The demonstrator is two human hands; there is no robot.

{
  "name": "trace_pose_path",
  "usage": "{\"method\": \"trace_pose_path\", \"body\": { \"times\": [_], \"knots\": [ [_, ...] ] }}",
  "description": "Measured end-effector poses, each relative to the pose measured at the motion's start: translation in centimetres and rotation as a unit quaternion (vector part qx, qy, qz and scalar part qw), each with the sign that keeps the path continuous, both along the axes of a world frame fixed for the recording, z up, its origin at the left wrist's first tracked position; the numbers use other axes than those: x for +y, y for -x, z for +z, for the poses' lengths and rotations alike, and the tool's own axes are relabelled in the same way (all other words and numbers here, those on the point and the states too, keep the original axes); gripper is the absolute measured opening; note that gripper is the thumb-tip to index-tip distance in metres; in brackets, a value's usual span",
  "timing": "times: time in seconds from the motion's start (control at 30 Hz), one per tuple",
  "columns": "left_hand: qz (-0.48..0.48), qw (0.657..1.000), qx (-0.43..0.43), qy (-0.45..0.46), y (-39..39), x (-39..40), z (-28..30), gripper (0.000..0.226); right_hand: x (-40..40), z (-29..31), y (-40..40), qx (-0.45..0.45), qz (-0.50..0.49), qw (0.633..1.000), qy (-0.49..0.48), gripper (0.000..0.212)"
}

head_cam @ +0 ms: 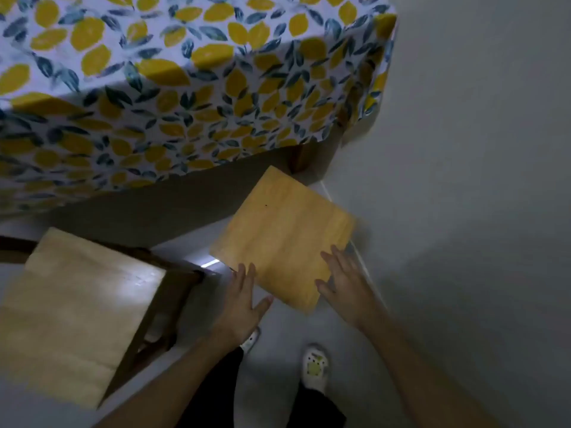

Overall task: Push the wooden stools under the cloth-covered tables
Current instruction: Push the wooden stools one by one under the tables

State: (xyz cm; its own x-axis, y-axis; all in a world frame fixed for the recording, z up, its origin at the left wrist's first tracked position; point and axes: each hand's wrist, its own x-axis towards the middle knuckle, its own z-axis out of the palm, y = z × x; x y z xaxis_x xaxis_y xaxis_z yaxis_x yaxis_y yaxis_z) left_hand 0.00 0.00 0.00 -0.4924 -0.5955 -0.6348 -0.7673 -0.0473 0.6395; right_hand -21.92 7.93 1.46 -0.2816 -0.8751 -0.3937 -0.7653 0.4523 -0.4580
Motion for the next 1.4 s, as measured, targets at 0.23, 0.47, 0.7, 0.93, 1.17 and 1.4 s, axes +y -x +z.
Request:
{"method": "trace_pose_path", "body": {
  "times": [0.23,0.47,0.7,0.93,1.17,1.4],
  "knots": [
    [-0.046,0.978,-0.188,0.078,5.0,2.5,-9.7,0.102,-0.4,-11.5,5.3,0.045,0.167,0.983,-0.063,0.083],
    [-0.044,0.949,-0.262,0.167,6.8,4.8,-12.2,0.116,0.7,-16.4,7.1,0.070,0.233,0.970,0.011,0.104],
    [-0.044,0.961,-0.247,0.118,7.3,1.9,-12.2,0.120,-1.4,-17.8,7.6,0.053,0.253,0.966,0.026,0.101],
    [-0.046,0.963,-0.231,0.127,7.3,-4.1,-12.7,0.123,-7.9,-18.0,8.3,0.038,0.257,0.965,0.031,0.100],
    [-0.068,0.970,-0.207,0.109,7.0,-13.7,-13.0,0.122,-16.4,-18.4,8.3,0.012,0.209,0.976,0.063,0.108],
    [-0.077,0.968,-0.207,0.118,6.8,-21.9,-12.9,0.120,-24.0,-18.2,8.1,0.012,0.197,0.979,0.058,0.107]
  ]
}}
